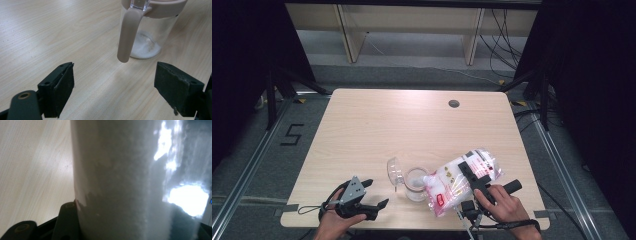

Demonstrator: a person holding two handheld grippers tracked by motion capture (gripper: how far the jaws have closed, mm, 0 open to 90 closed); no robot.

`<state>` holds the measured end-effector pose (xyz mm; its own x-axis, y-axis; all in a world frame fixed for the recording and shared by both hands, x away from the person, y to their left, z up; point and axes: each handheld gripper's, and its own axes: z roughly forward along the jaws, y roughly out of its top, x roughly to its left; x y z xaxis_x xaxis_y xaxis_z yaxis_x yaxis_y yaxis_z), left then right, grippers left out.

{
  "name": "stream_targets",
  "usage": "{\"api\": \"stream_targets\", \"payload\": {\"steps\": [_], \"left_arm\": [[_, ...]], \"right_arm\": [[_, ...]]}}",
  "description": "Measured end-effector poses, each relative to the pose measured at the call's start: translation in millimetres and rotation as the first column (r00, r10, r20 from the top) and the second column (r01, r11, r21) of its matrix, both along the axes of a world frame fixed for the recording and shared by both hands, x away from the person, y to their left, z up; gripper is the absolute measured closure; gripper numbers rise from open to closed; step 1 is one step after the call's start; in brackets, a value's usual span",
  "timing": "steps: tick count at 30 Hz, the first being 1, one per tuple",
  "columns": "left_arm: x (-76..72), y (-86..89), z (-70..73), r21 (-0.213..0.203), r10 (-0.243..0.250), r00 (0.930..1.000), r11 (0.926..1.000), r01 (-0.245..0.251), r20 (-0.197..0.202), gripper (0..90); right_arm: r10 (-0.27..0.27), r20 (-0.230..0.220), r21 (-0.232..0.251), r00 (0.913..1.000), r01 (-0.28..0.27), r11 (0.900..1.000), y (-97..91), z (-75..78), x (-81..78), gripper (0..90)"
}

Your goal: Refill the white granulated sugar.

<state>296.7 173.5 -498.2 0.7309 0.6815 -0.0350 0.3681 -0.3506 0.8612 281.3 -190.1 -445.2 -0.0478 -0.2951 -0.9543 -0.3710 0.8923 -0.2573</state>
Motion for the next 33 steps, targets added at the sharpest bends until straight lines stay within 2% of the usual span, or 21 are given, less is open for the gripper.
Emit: {"api": "stream_targets", "payload": {"steps": [5, 6, 7, 9, 11, 13, 14, 15, 19, 22, 25, 26, 28, 32, 33], "left_arm": [[0.2, 0.1, 0.1, 0.003, -0.005, 1.0, 1.0, 0.005, -0.003, 16.1], [0.1, -0.1, 0.0, 0.004, -0.003, 1.0, 1.0, 0.003, 0.001, 16.1], [1.3, 1.0, 0.6, 0.021, -0.02, 0.9996, 0.9996, 0.019, 0.018, 16.1], [1.2, 0.7, 0.5, 0.019, -0.018, 0.9997, 0.9997, 0.017, 0.017, 16.1], [1.2, 0.7, 0.5, 0.02, -0.017, 0.9997, 0.9997, 0.017, 0.017, 16.1], [1.3, 0.7, 0.5, 0.019, -0.017, 0.9997, 0.9997, 0.016, 0.017, 16.1], [0.1, -0.3, -0.2, 0.003, -0.001, 1.0, 1.0, 0.001, 0.0, 16.1], [-0.2, -0.5, -0.2, 0.003, 0.003, 1.0, 1.0, -0.003, -0.001, 16.1], [0.1, -0.2, 0.0, 0.005, -0.003, 1.0, 1.0, 0.003, 0.002, 16.1], [0.2, 0.1, 0.2, 0.004, -0.004, 1.0, 1.0, 0.004, -0.004, 16.1], [0.2, 0.1, 0.3, 0.005, -0.005, 1.0, 1.0, 0.005, -0.003, 16.1], [0.2, 0.0, 0.2, 0.004, -0.004, 1.0, 1.0, 0.004, -0.003, 16.1], [0.1, -0.1, 0.0, 0.003, -0.002, 1.0, 1.0, 0.002, -0.001, 16.1], [0.0, 0.0, 0.1, 0.002, -0.001, 1.0, 1.0, 0.001, 0.001, 16.1], [0.0, 0.0, 0.1, 0.003, -0.001, 1.0, 1.0, 0.001, 0.001, 16.1]], "right_arm": [[0.0, -0.001, 0.002, 1.0, 0.0, 1.0, -0.2, -0.4, 0.1, 53.3], [0.002, -0.002, -0.001, 1.0, -0.002, 1.0, -0.1, -0.4, 0.2, 53.3], [-0.003, -0.013, 0.014, 0.9999, 0.003, 0.9999, -0.5, -2.1, 0.5, 53.3], [0.001, -0.007, -0.008, 1.0, -0.001, 1.0, 0.2, -0.1, 0.5, 53.4], [0.018, 0.002, -0.011, 0.9998, -0.018, 0.9998, 0.1, 0.1, 1.7, 53.4], [0.003, -0.009, 0.013, 1.0, -0.003, 0.9999, -1.1, -2.0, 1.2, 53.4], [0.002, -0.009, 0.012, 1.0, -0.002, 0.9999, -1.0, -2.0, 1.2, 53.5], [0.024, 0.008, -0.019, 0.9997, -0.024, 0.9995, 0.6, 0.8, 1.9, 53.5], [0.021, 0.006, -0.017, 0.9998, -0.021, 0.9996, 0.6, 0.6, 1.8, 53.5], [0.006, -0.008, 0.003, 0.9999, -0.006, 1.0, -0.7, -2.0, 2.0, 53.6], [0.004, -0.006, -0.002, 1.0, -0.004, 1.0, -0.4, -1.3, 1.8, 53.6], [0.008, 0.002, -0.026, 1.0, -0.008, 0.9996, 1.0, 1.3, 1.3, 53.6], [0.002, 0.007, -0.009, 1.0, -0.002, 1.0, 0.3, -0.2, 0.6, 53.6], [-0.011, -0.005, -0.001, 0.9999, 0.011, 0.9999, 0.0, -1.4, -0.4, 53.7], [-0.001, 0.008, -0.012, 1.0, 0.001, 0.9999, 0.8, 0.0, -0.5, 53.7]]}}
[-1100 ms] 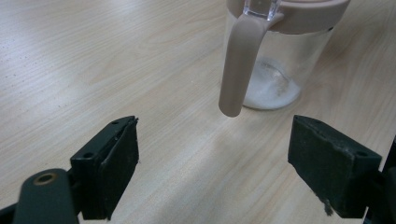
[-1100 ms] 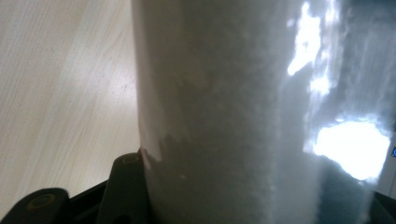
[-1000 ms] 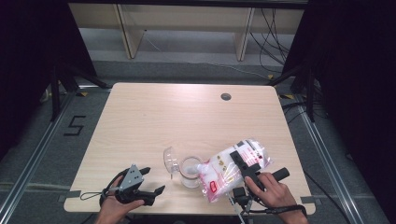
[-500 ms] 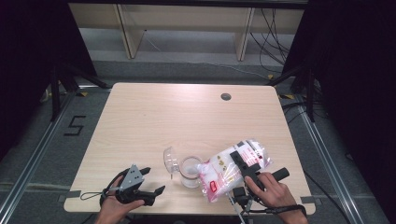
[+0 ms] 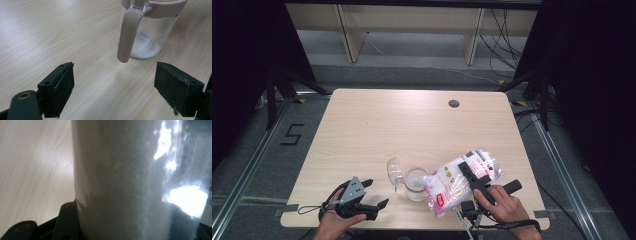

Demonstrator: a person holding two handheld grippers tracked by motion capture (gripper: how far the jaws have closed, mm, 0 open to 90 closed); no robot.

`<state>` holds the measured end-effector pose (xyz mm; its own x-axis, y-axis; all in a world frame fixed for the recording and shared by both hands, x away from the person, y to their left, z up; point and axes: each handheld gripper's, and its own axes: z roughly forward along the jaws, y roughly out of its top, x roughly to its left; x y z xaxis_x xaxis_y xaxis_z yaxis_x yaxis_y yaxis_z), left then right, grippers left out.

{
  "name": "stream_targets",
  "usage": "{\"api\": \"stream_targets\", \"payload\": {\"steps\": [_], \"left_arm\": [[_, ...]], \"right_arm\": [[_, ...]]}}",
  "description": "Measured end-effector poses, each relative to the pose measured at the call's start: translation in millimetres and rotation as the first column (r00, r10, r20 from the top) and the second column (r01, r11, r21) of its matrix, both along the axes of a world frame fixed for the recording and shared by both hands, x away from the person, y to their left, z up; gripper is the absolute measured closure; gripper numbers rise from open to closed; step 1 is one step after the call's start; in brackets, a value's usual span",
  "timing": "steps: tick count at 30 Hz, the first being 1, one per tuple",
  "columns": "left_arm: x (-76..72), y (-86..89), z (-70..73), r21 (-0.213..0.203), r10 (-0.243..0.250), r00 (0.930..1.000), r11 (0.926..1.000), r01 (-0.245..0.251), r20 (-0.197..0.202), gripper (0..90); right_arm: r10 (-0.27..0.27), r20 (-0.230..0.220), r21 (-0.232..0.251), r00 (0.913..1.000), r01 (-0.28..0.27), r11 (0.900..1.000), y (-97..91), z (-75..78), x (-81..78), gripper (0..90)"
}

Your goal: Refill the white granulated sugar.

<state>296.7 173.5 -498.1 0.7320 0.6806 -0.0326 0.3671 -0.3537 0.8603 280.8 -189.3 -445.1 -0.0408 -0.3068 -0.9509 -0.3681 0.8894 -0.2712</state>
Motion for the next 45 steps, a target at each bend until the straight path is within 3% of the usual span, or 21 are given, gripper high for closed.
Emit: {"api": "stream_targets", "payload": {"steps": [1, 3, 5, 12, 17, 45], "left_arm": [[0.2, 0.2, 0.2, 0.002, -0.003, 1.0, 1.0, 0.003, -0.004, 16.1], [0.3, 0.1, 0.1, 0.001, -0.002, 1.0, 1.0, 0.002, -0.003, 16.1], [0.1, -0.1, -0.1, -0.002, 0.002, 1.0, 1.0, -0.002, 0.0, 16.1], [0.2, 0.1, 0.1, 0.001, -0.002, 1.0, 1.0, 0.002, -0.003, 16.1], [0.1, -0.2, -0.1, 0.0, 0.0, 1.0, 1.0, 0.0, 0.001, 16.1], [0.2, -0.5, -0.3, -0.002, 0.001, 1.0, 1.0, -0.001, 0.0, 16.1]], "right_arm": [[0.009, 0.003, -0.027, 1.0, -0.009, 0.9996, 1.5, 2.2, 0.3, 53.7], [0.019, 0.014, -0.022, 0.9997, -0.019, 0.9996, 1.7, 2.2, 0.0, 53.7], [-0.005, -0.007, 0.008, 1.0, 0.005, 1.0, 0.3, -0.8, -1.4, 53.7], [-0.005, -0.003, -0.014, 1.0, 0.005, 0.9999, 1.9, 1.7, -1.9, 53.7], [-0.004, -0.009, 0.007, 0.9999, 0.004, 1.0, 0.6, -0.5, -1.1, 53.8], [0.005, -0.006, -0.002, 1.0, -0.005, 1.0, 1.1, 0.6, -1.0, 54.1]]}}
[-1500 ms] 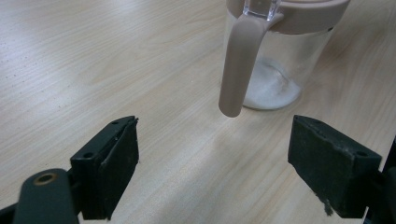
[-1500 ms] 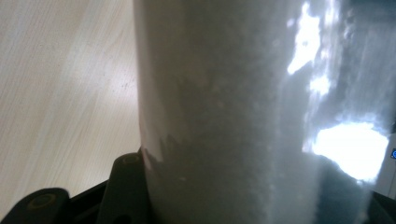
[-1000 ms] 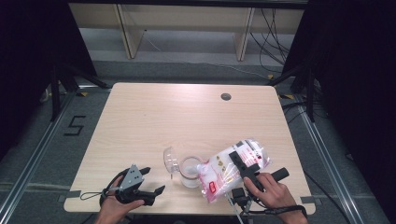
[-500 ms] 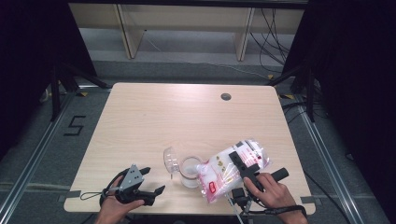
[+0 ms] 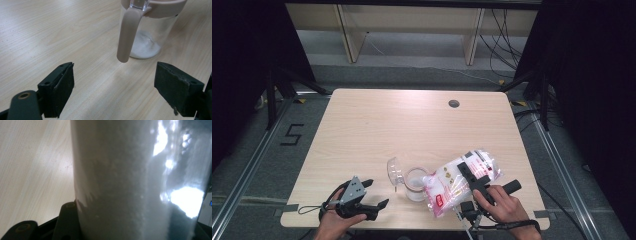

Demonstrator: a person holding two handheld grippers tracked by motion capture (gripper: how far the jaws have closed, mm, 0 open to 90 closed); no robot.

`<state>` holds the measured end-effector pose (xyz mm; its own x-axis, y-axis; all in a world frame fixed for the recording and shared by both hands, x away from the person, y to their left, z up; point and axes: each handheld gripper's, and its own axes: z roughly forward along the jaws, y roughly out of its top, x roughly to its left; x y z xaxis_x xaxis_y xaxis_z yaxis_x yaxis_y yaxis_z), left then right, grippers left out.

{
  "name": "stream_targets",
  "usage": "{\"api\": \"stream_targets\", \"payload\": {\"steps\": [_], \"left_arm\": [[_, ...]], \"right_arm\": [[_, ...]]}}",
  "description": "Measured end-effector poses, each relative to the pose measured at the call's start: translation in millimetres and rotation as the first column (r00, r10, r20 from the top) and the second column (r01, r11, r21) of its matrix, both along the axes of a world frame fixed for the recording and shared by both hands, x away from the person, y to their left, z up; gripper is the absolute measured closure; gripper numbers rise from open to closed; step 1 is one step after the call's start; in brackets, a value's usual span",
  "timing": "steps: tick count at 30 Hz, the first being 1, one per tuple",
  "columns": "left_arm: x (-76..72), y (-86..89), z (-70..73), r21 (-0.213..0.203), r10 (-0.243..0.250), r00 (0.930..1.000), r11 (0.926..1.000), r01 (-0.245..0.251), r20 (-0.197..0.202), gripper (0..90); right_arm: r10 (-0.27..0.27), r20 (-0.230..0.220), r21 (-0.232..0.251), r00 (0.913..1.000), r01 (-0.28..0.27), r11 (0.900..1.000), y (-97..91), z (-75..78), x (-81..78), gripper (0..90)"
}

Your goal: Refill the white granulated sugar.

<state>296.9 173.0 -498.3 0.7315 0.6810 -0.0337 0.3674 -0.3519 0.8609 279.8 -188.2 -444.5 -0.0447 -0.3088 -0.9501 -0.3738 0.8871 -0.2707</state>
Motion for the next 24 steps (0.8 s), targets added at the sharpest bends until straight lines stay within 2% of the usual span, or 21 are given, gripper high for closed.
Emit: {"api": "stream_targets", "payload": {"steps": [3, 5, 6, 8, 16, 18, 24], "left_arm": [[-0.1, -0.1, 0.0, -0.001, 0.001, 1.0, 1.0, -0.001, -0.001, 16.1], [0.1, 0.2, 0.2, 0.0, 0.0, 1.0, 1.0, 0.0, 0.002, 16.1], [0.2, 0.2, 0.1, -0.002, -0.001, 1.0, 1.0, 0.001, -0.002, 16.1], [0.2, 0.4, 0.2, -0.002, -0.002, 1.0, 1.0, 0.002, -0.005, 16.1], [0.1, 0.5, 0.5, 0.001, -0.004, 1.0, 1.0, 0.004, -0.005, 16.1], [0.3, 0.5, 0.4, 0.002, -0.004, 1.0, 1.0, 0.004, -0.002, 16.1], [0.3, 0.5, 0.4, 0.004, -0.003, 1.0, 1.0, 0.003, 0.002, 16.1]], "right_arm": [[-0.007, -0.008, 0.009, 0.9999, 0.008, 0.9999, -0.4, -1.1, -0.3, 54.1], [-0.008, -0.006, -0.009, 0.9999, 0.008, 0.9999, 0.7, 0.8, -1.3, 54.1], [0.014, 0.009, -0.009, 0.9999, -0.014, 0.9999, 1.3, 1.1, -0.5, 54.1], [0.024, 0.012, -0.019, 0.9996, -0.024, 0.9995, 2.2, 2.0, -0.1, 54.1], [0.023, 0.011, -0.019, 0.9997, -0.023, 0.9995, 2.1, 2.1, -0.2, 54.2], [0.009, 0.007, -0.002, 0.9999, -0.009, 1.0, 1.0, 0.6, -0.9, 54.2], [0.022, 0.011, -0.021, 0.9997, -0.021, 0.9996, 2.3, 2.2, -0.6, 54.2]]}}
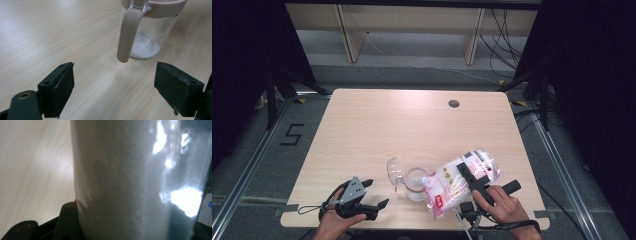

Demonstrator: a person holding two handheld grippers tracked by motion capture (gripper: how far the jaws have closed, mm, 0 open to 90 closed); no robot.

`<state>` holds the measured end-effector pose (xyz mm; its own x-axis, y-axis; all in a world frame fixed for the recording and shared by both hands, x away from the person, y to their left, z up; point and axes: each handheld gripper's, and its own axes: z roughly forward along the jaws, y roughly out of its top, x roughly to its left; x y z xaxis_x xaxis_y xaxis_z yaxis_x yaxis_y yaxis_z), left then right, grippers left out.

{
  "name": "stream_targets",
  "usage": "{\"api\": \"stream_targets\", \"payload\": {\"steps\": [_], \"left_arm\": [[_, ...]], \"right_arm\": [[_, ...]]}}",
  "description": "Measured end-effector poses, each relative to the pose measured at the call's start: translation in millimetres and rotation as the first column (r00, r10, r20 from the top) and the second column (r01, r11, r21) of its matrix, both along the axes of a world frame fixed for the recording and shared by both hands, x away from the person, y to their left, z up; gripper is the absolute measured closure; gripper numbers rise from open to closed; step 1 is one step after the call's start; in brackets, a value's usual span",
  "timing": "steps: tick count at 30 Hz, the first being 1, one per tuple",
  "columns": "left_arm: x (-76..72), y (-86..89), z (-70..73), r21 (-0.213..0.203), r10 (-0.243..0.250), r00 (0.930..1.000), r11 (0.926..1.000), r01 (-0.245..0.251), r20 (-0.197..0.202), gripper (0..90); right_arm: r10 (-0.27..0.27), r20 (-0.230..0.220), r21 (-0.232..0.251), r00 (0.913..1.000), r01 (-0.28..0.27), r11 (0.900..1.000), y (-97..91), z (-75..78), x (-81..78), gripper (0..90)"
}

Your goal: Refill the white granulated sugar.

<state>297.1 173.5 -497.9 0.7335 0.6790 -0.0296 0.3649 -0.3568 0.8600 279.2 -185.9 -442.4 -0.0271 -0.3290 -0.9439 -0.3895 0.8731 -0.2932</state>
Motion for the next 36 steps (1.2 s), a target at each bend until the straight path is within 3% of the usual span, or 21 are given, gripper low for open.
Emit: {"api": "stream_targets", "payload": {"steps": [2, 7, 21, 23, 30, 34, 36], "left_arm": [[-0.3, -0.2, -0.2, -0.003, 0.002, 1.0, 1.0, -0.002, -0.002, 16.1], [-0.1, 0.0, 0.0, 0.0, -0.003, 1.0, 1.0, 0.003, 0.0, 16.1], [-0.1, 0.1, 0.1, 0.001, -0.004, 1.0, 1.0, 0.004, -0.001, 16.1], [-0.3, 0.0, 0.1, 0.0, -0.002, 1.0, 1.0, 0.002, 0.001, 16.1], [-0.1, 0.0, 0.1, 0.001, -0.003, 1.0, 1.0, 0.003, -0.001, 16.1], [-0.3, -0.5, -0.1, -0.001, 0.0, 1.0, 1.0, 0.0, 0.001, 16.1], [-0.2, -0.4, -0.1, 0.0, 0.0, 1.0, 1.0, 0.0, 0.001, 16.1]], "right_arm": [[-0.014, -0.017, 0.019, 0.9998, 0.014, 0.9997, -0.7, -2.0, -0.3, 54.2], [0.001, -0.011, -0.003, 0.9999, -0.001, 1.0, 2.4, -1.3, -1.1, 54.3], [0.001, -0.01, 0.013, 1.0, -0.001, 0.9999, 2.4, -1.5, -3.5, 54.4], [0.019, 0.001, -0.009, 0.9998, -0.019, 0.9998, 4.3, -0.1, -2.7, 54.4], [-0.003, -0.007, -0.005, 1.0, 0.003, 1.0, 4.1, -0.2, -4.7, 54.5], [0.028, 0.012, -0.015, 0.9995, -0.028, 0.9995, 4.5, 1.0, -3.2, 54.5], [0.013, 0.0, -0.01, 0.9999, -0.013, 0.9999, 3.5, -0.3, -3.0, 54.5]]}}
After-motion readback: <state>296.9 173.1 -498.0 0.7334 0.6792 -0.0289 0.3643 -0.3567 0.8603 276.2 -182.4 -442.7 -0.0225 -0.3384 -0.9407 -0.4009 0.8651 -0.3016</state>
